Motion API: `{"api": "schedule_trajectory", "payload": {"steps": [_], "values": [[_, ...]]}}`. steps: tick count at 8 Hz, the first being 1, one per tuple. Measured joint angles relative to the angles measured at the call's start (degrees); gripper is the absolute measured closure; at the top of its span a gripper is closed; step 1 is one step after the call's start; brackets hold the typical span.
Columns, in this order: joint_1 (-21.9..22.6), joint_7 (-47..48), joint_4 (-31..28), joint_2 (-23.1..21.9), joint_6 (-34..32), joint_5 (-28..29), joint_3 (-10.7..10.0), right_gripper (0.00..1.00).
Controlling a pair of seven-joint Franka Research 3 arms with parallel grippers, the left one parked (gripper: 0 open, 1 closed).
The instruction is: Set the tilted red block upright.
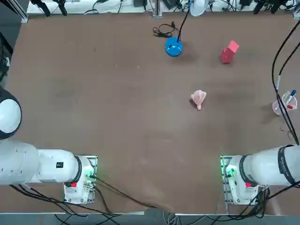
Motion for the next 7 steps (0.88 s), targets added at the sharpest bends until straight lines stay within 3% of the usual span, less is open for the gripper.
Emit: {"api": "schedule_trajectory", "payload": {"steps": [4, 7], "values": [[-0.16, -0.01, 0.94, 0.85, -0.06, -0.54, -0.22, 0.00], [-0.41, 1.24, 0.78, 7.98, 2.20, -2.63, -0.70, 0.00]]}}
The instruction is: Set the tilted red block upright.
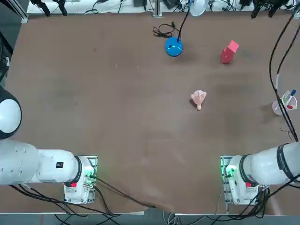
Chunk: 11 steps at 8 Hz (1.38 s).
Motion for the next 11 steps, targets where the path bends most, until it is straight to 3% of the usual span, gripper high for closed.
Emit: {"api": "schedule_trajectory", "payload": {"steps": [4, 8, 11], "values": [[-1.15, 11.37, -0.49, 11.93, 10.93, -0.05, -0.09, 0.00], [-1.57, 31.40, -4.61, 17.30, 22.56, -0.04, -0.12, 0.01], [-4.04, 34.71, -6.89, 18.77, 27.37, 3.92, -0.17, 0.01]]}}
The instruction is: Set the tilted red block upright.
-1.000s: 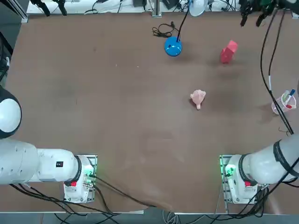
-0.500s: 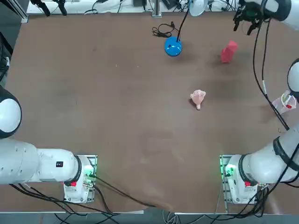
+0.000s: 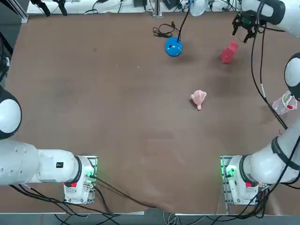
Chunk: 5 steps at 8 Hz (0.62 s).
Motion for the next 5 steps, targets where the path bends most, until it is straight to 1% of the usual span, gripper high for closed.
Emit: {"api": "schedule_trajectory", "payload": {"steps": [2, 5], "values": [[-0.43, 0.34, -3.47, 0.10, 5.02, 0.50, 0.01, 0.00], [-0.24, 0.60, -6.51, 0.13, 8.27, 0.51, 0.19, 0.00]]}}
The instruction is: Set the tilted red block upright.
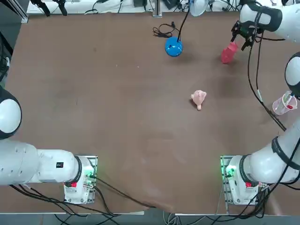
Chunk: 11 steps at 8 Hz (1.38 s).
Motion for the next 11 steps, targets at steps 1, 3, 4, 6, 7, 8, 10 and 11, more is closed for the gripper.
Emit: {"api": "schedule_trajectory", "payload": {"steps": [1, 3, 4, 6, 7, 8, 10, 11], "values": [[0.04, 0.04, -0.46, 0.07, 0.49, 0.01, 0.04, 0.00], [0.08, 0.09, -0.82, 0.46, 1.31, 0.02, 0.07, 0.00], [0.11, 0.10, -0.82, 0.80, 1.91, 0.03, 0.16, 0.00], [0.34, 0.20, -0.82, 1.38, 3.08, 0.04, 0.41, 0.00], [0.40, 0.28, -0.82, 1.64, 3.55, 0.08, 0.47, 0.00], [0.44, 0.31, -0.82, 1.64, 3.73, 0.11, 0.47, 0.00], [0.45, 0.36, -0.82, 1.65, 3.76, 0.57, 0.47, 0.00], [0.45, 0.36, -0.82, 1.65, 3.76, 1.05, 0.47, 0.00]]}}
